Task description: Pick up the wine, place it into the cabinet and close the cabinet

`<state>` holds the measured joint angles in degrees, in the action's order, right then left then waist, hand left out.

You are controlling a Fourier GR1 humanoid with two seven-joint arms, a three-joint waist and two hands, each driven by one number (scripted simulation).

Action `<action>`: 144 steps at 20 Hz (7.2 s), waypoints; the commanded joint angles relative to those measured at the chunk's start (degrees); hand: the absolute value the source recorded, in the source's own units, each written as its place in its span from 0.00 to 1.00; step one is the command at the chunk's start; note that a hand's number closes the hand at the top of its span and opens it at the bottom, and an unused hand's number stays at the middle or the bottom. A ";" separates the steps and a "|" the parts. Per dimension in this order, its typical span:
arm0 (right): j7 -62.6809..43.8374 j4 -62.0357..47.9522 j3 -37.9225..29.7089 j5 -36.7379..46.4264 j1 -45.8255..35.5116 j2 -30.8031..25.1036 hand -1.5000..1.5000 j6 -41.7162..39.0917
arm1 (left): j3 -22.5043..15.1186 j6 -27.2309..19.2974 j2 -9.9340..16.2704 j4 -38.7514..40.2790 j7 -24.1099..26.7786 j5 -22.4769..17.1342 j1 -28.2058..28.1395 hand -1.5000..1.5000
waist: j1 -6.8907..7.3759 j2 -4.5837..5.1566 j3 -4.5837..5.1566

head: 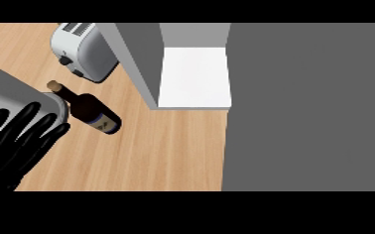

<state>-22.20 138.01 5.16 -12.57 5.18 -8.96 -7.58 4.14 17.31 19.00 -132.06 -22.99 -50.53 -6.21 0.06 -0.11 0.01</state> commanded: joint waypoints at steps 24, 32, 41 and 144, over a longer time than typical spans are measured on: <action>-7.35 7.57 -4.17 -3.08 -1.36 -0.41 0.00 0.28 | 18.81 3.05 6.38 15.35 -5.57 -7.58 10.59 0.00 | -0.39 0.05 -0.01; -10.33 6.94 -5.02 -3.74 -5.13 -0.25 0.00 1.54 | 17.52 9.92 5.31 27.82 -3.02 -2.77 11.31 0.00 | -0.46 0.10 0.01; -14.91 11.33 -0.56 -0.02 -6.13 0.83 0.00 3.00 | 15.66 14.40 5.34 33.48 -3.21 -0.55 12.14 0.00 | -0.39 -0.01 0.02; -14.17 9.82 -4.55 -1.87 -4.69 3.46 0.00 -0.68 | 5.58 -2.17 -14.17 52.53 57.07 40.30 1.29 1.00 | 0.11 -0.25 -0.09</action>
<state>-34.64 139.41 0.78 -9.85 -3.90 -5.93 -7.80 10.83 13.65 6.32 -70.26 39.24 -6.96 -0.83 0.33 -0.40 -0.12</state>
